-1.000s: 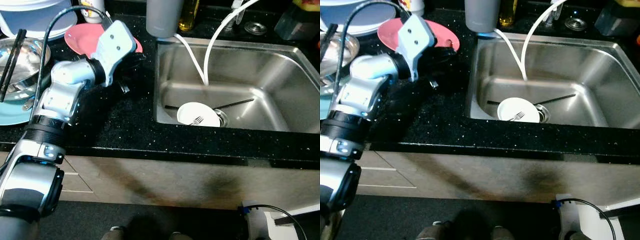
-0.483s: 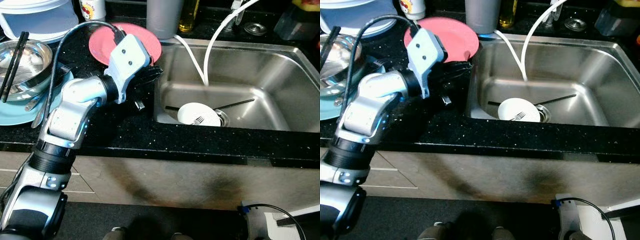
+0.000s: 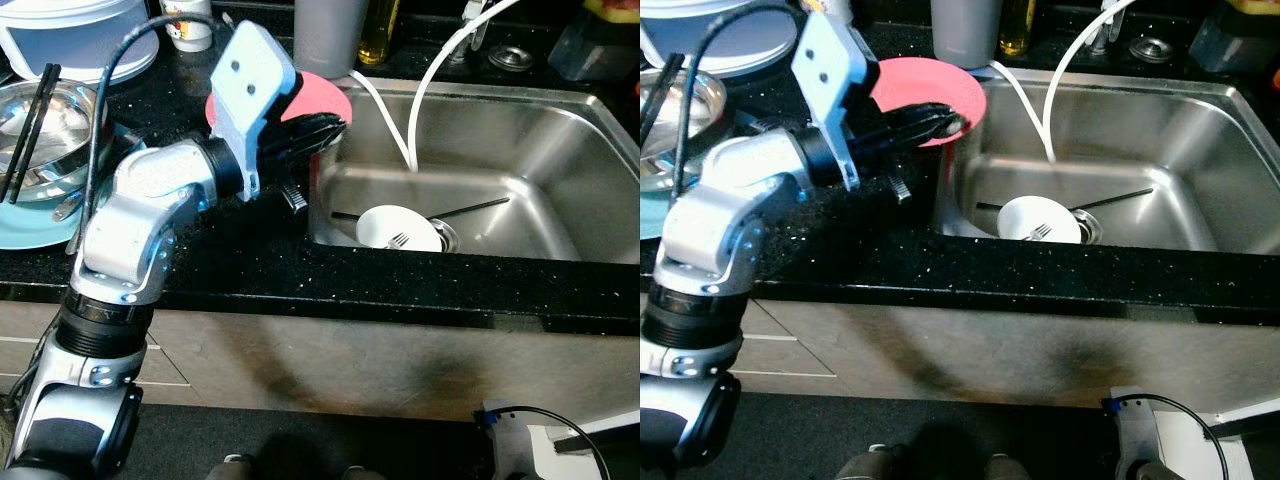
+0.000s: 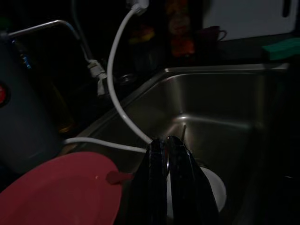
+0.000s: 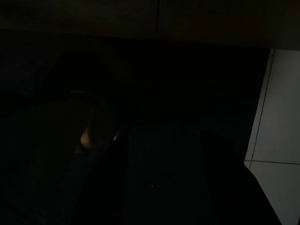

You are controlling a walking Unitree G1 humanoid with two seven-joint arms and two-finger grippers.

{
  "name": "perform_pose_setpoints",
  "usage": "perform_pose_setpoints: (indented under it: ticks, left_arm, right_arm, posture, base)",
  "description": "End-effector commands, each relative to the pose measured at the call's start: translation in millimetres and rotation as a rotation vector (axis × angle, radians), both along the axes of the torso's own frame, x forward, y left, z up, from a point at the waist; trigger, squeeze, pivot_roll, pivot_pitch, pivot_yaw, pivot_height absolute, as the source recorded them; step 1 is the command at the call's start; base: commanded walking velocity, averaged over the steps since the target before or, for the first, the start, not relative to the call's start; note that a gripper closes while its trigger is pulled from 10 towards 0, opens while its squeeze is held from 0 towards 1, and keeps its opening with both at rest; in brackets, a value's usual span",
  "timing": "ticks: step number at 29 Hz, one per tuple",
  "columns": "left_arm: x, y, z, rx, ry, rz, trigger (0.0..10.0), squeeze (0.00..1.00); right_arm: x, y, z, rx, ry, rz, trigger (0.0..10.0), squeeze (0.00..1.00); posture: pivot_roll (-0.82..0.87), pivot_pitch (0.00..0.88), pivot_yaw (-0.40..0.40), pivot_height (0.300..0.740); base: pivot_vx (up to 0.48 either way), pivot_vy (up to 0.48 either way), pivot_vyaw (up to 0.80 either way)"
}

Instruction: Kitchen organization

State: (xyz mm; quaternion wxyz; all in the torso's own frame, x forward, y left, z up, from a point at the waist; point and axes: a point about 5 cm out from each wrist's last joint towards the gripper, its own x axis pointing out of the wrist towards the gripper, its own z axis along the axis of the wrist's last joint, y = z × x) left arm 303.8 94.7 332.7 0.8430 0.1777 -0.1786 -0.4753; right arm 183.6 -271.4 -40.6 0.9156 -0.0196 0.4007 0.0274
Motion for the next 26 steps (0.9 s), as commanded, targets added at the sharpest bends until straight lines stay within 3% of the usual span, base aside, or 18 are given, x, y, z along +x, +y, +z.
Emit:
perform_pose_setpoints:
  ticks: [1,7,9,12,13,14,15,18,21,26]
  left_arm:
    - [-8.6,1.8,11,-0.005,-0.023,-0.027,0.0,0.00]
    - [-12.7,12.9,34,-0.102,-0.069,0.007,0.0,0.00]
    - [-17.8,20.7,60,-0.223,-0.160,0.043,0.0,0.00]
    - [-19.4,22.1,67,-0.283,-0.184,0.043,0.0,0.00]
    - [-21.4,21.9,74,-0.398,-0.175,-0.016,0.0,0.00]
    - [-21.4,21.9,74,-0.398,-0.175,-0.016,0.0,0.00]
    - [-22.5,21.3,76,-0.447,-0.160,-0.051,0.0,0.00]
    - [-23.5,19.9,76,-0.482,-0.135,-0.088,0.0,0.00]
    - [-31.4,7.2,67,-0.592,0.009,-0.301,0.0,0.00]
    - [-36.4,4.3,56,-0.699,0.118,-0.418,0.0,0.00]
  right_arm:
    - [-8.1,-1.3,-5,0.011,0.019,-0.029,10.0,0.00]
    - [-6.9,-0.1,-6,0.014,0.017,-0.032,10.0,0.00]
    - [-6.2,0.8,-5,0.018,0.013,-0.032,10.0,0.00]
    - [-6.1,0.9,-5,0.018,0.013,-0.032,10.0,0.00]
    - [-5.9,0.8,-5,0.018,0.014,-0.032,10.0,0.00]
    - [-5.9,0.8,-5,0.018,0.014,-0.032,10.0,0.00]
    - [-5.9,0.8,-5,0.018,0.014,-0.032,10.0,0.00]
    - [-5.8,0.6,-5,0.018,0.014,-0.033,10.0,0.00]
    - [-5.5,0.0,-5,0.019,0.011,-0.035,10.0,0.00]
    - [-4.9,0.5,-4,0.022,0.005,-0.038,10.0,0.00]
  posture:
    - [-0.02,0.142,-0.013,0.740]
    - [-0.02,0.143,-0.013,0.740]
    - [-0.02,0.144,-0.013,0.740]
    - [-0.02,0.144,-0.016,0.740]
    - [-0.02,0.145,-0.015,0.740]
    - [-0.02,0.145,-0.015,0.740]
    - [-0.02,0.145,-0.015,0.740]
    - [-0.02,0.145,-0.016,0.740]
    - [-0.02,0.144,-0.014,0.740]
    - [-0.03,0.144,-0.007,0.740]
  base:
    - [0.000,0.000,0.00]
    - [0.000,0.000,0.00]
    - [0.000,0.000,0.00]
    - [0.000,0.000,0.00]
    - [0.000,0.000,0.00]
    - [0.000,0.000,0.00]
    - [0.000,0.000,0.00]
    - [0.000,0.000,0.00]
    - [0.000,0.000,0.00]
    - [0.000,0.000,0.00]
